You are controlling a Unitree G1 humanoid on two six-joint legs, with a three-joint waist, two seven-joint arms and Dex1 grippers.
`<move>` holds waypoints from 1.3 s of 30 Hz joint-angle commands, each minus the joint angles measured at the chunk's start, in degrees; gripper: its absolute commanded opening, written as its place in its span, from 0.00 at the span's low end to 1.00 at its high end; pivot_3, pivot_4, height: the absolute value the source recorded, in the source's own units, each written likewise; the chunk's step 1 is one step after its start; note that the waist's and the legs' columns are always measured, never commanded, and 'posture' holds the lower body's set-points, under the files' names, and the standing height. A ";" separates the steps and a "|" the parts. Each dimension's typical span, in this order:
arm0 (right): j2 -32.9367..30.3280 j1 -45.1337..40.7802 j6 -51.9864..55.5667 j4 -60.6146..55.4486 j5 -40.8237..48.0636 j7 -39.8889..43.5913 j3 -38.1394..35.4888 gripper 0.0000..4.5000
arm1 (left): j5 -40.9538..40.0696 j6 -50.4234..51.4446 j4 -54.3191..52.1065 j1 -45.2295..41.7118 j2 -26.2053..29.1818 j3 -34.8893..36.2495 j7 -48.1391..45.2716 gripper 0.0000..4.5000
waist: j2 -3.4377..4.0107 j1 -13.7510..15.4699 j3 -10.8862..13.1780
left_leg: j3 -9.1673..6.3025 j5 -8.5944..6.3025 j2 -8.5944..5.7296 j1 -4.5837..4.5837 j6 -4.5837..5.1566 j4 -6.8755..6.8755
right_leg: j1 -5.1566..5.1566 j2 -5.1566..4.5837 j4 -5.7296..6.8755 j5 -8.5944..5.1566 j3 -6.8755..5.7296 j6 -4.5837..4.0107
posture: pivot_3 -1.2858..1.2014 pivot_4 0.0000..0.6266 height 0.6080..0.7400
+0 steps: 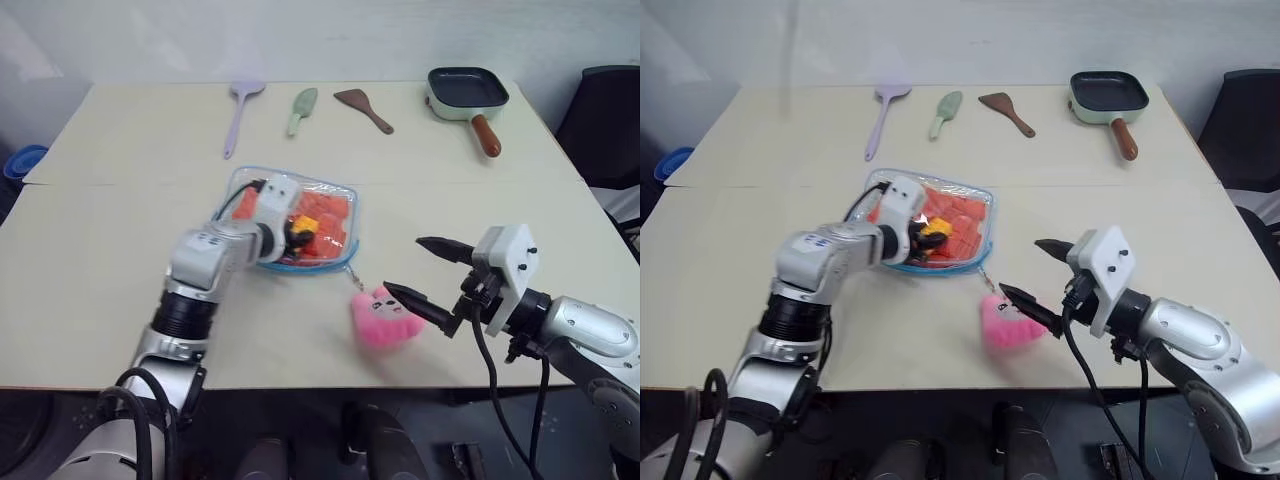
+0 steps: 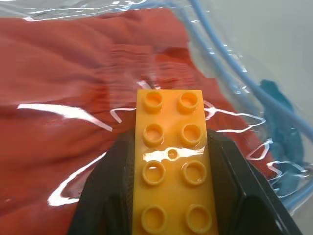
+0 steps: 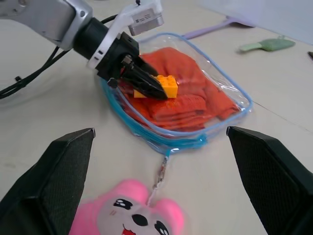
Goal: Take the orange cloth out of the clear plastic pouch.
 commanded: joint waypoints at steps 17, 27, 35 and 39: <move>0.75 -13.76 -4.61 11.95 -0.33 13.92 10.75 1.00 | 2.25 -12.96 7.32 29.45 26.81 31.75 -4.17 0.42 | -0.50 0.91 0.03 | -0.25 -0.06 0.02 -0.15 0.08 0.06 | -0.16 -0.20 -0.09 -0.03 -0.29 -0.07 | 0.52 0.24 1.00; -0.21 -12.92 -6.07 14.22 -2.12 16.57 10.01 1.00 | 0.14 -12.52 2.97 34.30 27.08 38.51 -4.21 0.99 | -0.52 0.67 0.02 | -0.22 -0.12 0.04 -0.15 0.15 0.02 | -0.16 -0.22 -0.10 -0.02 -0.31 -0.06 | 0.52 0.24 1.00; -3.19 -8.91 -6.36 13.86 -3.52 16.95 6.32 1.00 | -9.92 -22.37 -7.47 38.73 37.04 38.68 -31.16 0.99 | -0.49 0.54 0.05 | -0.23 -0.17 0.08 -0.22 0.12 -0.01 | -0.20 -0.20 -0.12 -0.03 -0.35 -0.07 | 0.52 0.24 1.00; -3.86 -6.49 -6.14 12.61 -3.48 15.86 4.21 1.00 | -12.47 -28.63 -11.96 37.14 39.62 32.30 -40.87 0.99 | -0.40 0.80 0.10 | -0.22 -0.19 0.06 -0.21 0.14 0.02 | -0.18 -0.24 -0.28 -0.03 -0.33 -0.07 | 0.52 0.24 1.00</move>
